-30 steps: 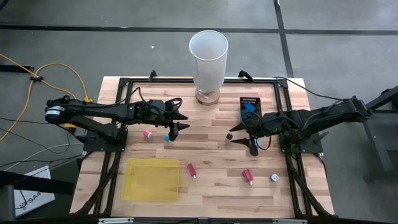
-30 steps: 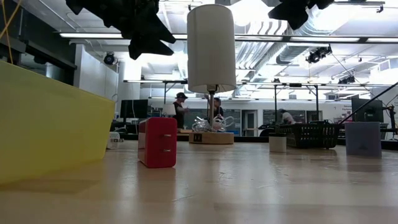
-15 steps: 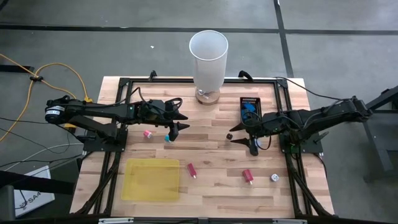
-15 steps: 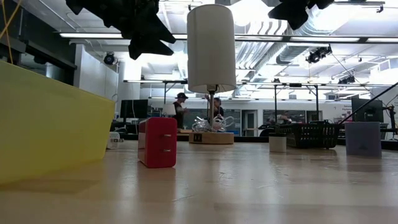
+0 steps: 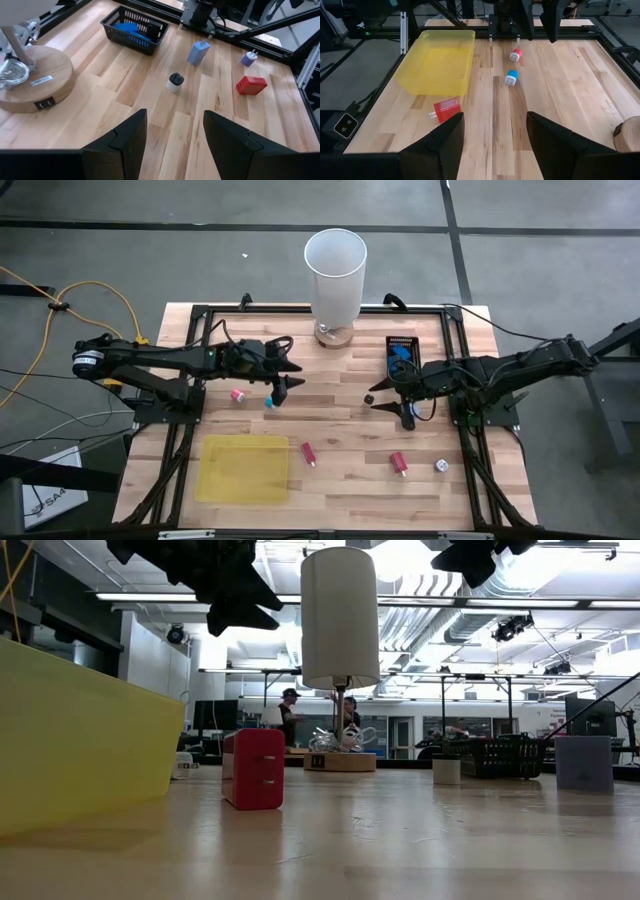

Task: Pick & Place Office items
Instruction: Put the pink charger adapter into the yellow bin

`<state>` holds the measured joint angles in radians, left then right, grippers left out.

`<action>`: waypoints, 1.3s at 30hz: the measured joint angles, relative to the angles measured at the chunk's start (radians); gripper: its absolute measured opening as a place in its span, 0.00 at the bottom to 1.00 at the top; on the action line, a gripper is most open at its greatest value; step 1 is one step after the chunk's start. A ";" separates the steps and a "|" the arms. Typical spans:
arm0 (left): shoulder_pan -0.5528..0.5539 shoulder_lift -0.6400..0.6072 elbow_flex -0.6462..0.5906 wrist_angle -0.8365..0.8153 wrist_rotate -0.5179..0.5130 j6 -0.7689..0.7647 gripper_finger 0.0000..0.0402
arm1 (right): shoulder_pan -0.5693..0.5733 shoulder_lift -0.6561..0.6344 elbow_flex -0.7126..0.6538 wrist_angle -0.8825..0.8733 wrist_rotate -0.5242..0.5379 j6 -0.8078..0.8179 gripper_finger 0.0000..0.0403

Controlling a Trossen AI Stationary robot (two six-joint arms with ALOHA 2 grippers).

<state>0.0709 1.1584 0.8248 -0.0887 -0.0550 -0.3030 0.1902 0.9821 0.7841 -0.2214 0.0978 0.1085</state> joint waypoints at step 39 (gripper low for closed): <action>0.086 0.000 0.000 -0.412 0.035 0.331 0.47 | 0.000 0.000 0.000 0.000 0.000 0.000 0.50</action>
<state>0.1570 1.1584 0.8246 -0.5011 -0.0204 0.0280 0.1902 0.9825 0.7841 -0.2214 0.0978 0.1085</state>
